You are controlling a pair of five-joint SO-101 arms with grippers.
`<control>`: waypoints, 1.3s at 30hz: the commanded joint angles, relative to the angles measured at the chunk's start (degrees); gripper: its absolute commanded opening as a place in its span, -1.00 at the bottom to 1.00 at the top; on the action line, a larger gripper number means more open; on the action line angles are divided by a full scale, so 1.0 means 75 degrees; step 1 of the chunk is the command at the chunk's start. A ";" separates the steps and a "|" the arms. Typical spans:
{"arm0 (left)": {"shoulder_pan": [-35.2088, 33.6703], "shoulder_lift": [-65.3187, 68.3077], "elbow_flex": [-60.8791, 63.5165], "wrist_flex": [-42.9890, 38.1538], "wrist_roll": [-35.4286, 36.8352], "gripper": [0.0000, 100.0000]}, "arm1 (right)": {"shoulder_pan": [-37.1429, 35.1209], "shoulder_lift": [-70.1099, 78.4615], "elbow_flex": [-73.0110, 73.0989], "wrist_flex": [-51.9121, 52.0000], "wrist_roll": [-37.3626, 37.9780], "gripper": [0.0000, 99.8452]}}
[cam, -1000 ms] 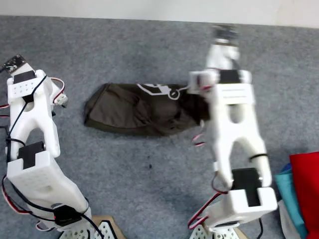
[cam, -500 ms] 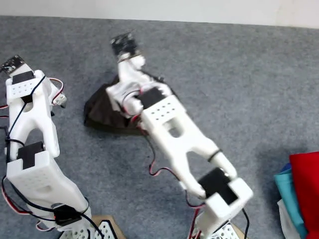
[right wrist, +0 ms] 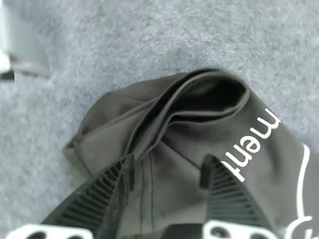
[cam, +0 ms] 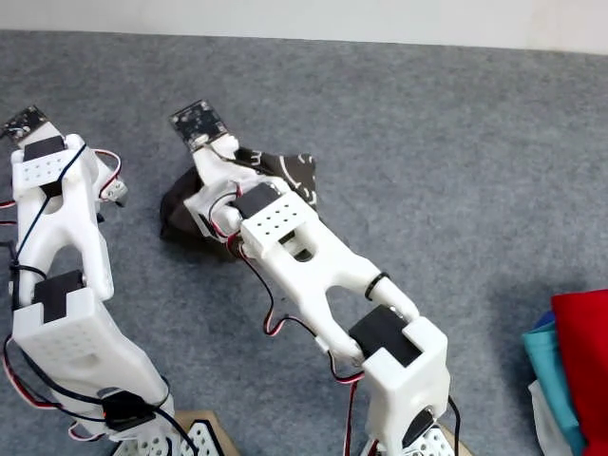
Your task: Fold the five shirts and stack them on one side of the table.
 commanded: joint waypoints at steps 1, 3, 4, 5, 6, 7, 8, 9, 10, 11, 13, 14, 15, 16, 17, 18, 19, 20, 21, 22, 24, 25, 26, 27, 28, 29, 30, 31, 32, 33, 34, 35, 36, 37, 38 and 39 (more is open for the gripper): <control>-0.0029 -0.0440 -0.0029 -0.0094 0.0059 -0.69 | 0.0252 -0.1201 -0.0498 0.0744 0.0340 -0.52; -0.0029 -0.0440 -0.0029 -0.0094 0.0059 -0.69 | 0.0510 -0.1963 -0.0451 0.1213 0.0375 -0.52; -0.0029 -0.0440 -0.0029 -0.0094 0.0059 -0.69 | 0.0733 -0.2362 -0.0428 0.1448 0.0375 -0.52; -0.0029 -0.0440 -0.0029 -0.0094 0.0047 -0.69 | 0.0979 -0.2725 -0.0404 0.1752 0.0375 -0.52; -0.0029 -0.0440 -0.0029 -0.0094 0.0035 -0.69 | 0.1225 -0.3030 -0.0346 0.2092 0.0340 -0.52; -0.0006 -0.0440 -0.0029 -0.0070 0.0023 -0.69 | 0.1518 -0.3300 -0.0182 0.2362 0.0328 -0.52; 0.0123 -0.0440 -0.0029 -0.0035 0.0023 -0.69 | 0.1741 -0.3581 0.0041 0.2479 0.0316 -0.52; 0.0264 -0.0451 -0.0029 -0.0023 0.0023 -0.69 | 0.1928 -0.3804 0.0369 0.2526 0.0246 -0.53; 0.0486 -0.0510 -0.0029 0.0023 -0.0023 -0.69 | 0.2057 -0.4026 0.0744 0.2491 0.0023 -0.57; 0.0768 -0.0533 -0.0100 0.0164 -0.0258 -0.69 | 0.2151 -0.4249 0.1178 0.2444 -0.0258 -0.64; 0.1307 -0.0545 -0.0229 0.0387 -0.0738 -0.69 | 0.2292 -0.4683 0.1999 0.2092 -0.0656 -0.87; 0.1518 -0.0545 -0.0393 0.0492 -0.0821 -0.70 | 0.2362 -0.4929 0.2397 0.1928 -0.0727 -0.99; 0.1659 -0.0545 -0.0557 0.0692 -0.0832 -0.70 | 0.2444 -0.5199 0.2807 0.1764 -0.0750 -0.99; 0.1741 -0.0545 -0.0721 0.0879 -0.0844 -0.70 | 0.2526 -0.5468 0.3194 0.1612 -0.0750 -0.94; 0.1799 -0.0545 -0.0944 0.1078 -0.0844 -0.70 | 0.2643 -0.5738 0.3616 0.1459 -0.0750 -0.95; 0.1881 -0.0545 -0.1143 0.1278 -0.0844 -0.70 | 0.2737 -0.5996 0.4038 0.1260 -0.0762 -0.97; 0.2010 -0.0545 -0.1354 0.1465 -0.0856 -0.70 | 0.2807 -0.6230 0.4472 0.1014 -0.0750 -0.99; 0.2127 -0.0545 -0.1518 0.1664 -0.0856 -0.70 | 0.2866 -0.6406 0.4917 0.0721 -0.0750 -0.99; 0.2292 -0.0545 -0.1694 0.1875 -0.0856 -0.70 | 0.2913 -0.6593 0.5363 0.0381 -0.0750 -0.99; 0.2456 -0.0545 -0.1881 0.2086 -0.0856 -0.70 | 0.2960 -0.6722 0.5761 0.0018 -0.0750 -0.99; 0.2796 -0.0545 -0.2280 0.2602 -0.0891 -0.70 | 0.2995 -0.6886 0.6476 -0.0522 -0.0750 -0.98; 0.2983 -0.0545 -0.2444 0.2860 -0.1008 -0.70 | 0.2995 -0.6922 0.6711 -0.0697 -0.0738 -0.98; 0.3182 -0.0545 -0.2573 0.3095 -0.1090 -0.70 | 0.2995 -0.6910 0.6781 -0.0803 -0.0738 -0.98; 0.3358 -0.0545 -0.2690 0.3317 -0.1125 -0.70 | 0.2995 -0.6886 0.6781 -0.0815 -0.0738 -0.98; 0.3499 -0.0545 -0.2749 0.3481 -0.1149 -0.70 | 0.2995 -0.6886 0.6804 -0.0838 -0.0738 -0.98; 0.3616 -0.0545 -0.2749 0.3575 -0.1149 -0.70 | 0.2995 -0.6886 0.6804 -0.0838 -0.0738 -0.98; 0.3698 -0.0545 -0.2714 0.3599 -0.1125 -0.70 | 0.2995 -0.6886 0.6804 -0.0838 -0.0738 -0.98; 0.3757 -0.0486 -0.2655 0.3599 -0.1125 -0.70 | 0.2983 -0.6886 0.6804 -0.0838 -0.0738 -0.98; 0.3792 -0.0463 -0.2608 0.3563 -0.1125 -0.70 | 0.2983 -0.6886 0.6793 -0.0838 -0.0738 -0.98; 0.3792 -0.0451 -0.2538 0.3376 -0.1125 -0.70 | 0.2983 -0.6886 0.6793 -0.0838 -0.0738 -0.98; 0.3804 -0.0451 -0.2350 0.3141 -0.1125 -0.70 | 0.2983 -0.6886 0.6804 -0.0838 -0.0738 -0.98; 0.3804 -0.0451 -0.2092 0.2895 -0.1125 -0.70 | 0.2983 -0.6886 0.6804 -0.0838 -0.0738 -0.98; 0.3804 -0.0463 -0.1858 0.2684 -0.1125 -0.70 | 0.2983 -0.6886 0.6804 -0.0838 -0.0738 -0.98; 0.3815 -0.0463 -0.1600 0.2508 -0.1125 -0.70 | 0.2983 -0.6886 0.6816 -0.0838 -0.0738 -0.98; 0.3874 -0.0463 -0.1354 0.2368 -0.1125 -0.70 | 0.2983 -0.6886 0.6816 -0.0838 -0.0738 -0.98; 0.3933 -0.0463 -0.1108 0.2204 -0.1137 -0.70 | 0.2983 -0.6886 0.6816 -0.0838 -0.0738 -0.98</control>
